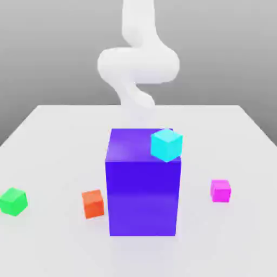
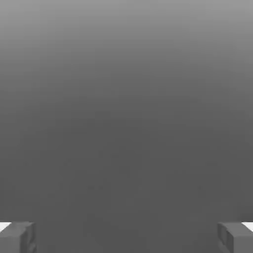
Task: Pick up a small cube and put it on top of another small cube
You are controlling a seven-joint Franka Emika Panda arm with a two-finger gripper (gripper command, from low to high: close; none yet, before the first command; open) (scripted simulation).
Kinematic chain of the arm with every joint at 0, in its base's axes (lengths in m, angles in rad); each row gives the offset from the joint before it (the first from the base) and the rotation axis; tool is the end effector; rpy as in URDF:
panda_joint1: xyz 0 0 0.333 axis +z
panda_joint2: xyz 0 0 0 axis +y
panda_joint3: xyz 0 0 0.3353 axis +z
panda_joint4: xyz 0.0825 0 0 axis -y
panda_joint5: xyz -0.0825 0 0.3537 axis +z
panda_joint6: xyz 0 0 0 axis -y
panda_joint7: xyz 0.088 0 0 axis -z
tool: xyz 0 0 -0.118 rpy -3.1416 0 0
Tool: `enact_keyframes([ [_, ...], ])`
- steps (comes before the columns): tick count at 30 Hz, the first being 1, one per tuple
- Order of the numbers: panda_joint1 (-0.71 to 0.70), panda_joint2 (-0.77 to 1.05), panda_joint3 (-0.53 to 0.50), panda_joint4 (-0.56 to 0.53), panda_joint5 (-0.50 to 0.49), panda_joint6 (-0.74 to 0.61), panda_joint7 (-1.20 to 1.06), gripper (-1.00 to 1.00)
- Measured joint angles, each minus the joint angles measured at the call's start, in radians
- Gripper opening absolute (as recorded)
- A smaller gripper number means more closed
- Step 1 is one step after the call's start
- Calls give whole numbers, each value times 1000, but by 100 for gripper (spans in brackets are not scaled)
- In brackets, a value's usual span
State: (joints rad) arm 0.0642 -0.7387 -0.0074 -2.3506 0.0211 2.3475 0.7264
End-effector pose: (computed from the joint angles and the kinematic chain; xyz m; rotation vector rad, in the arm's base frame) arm 0.3359 0.0185 0.6759 -2.5298 0.8929 -0.9419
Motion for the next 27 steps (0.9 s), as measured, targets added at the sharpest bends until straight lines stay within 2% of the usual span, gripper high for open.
enact_keyframes([
  [9, 229, 226, 5, -184, 69, 172, -262, 0],
  [18, 435, 446, 55, -364, 112, 340, -499, 0],
  [23, 524, 565, 107, -465, 108, 436, -610, 0],
  [27, 571, 659, 156, -546, 54, 514, -664, 0],
])
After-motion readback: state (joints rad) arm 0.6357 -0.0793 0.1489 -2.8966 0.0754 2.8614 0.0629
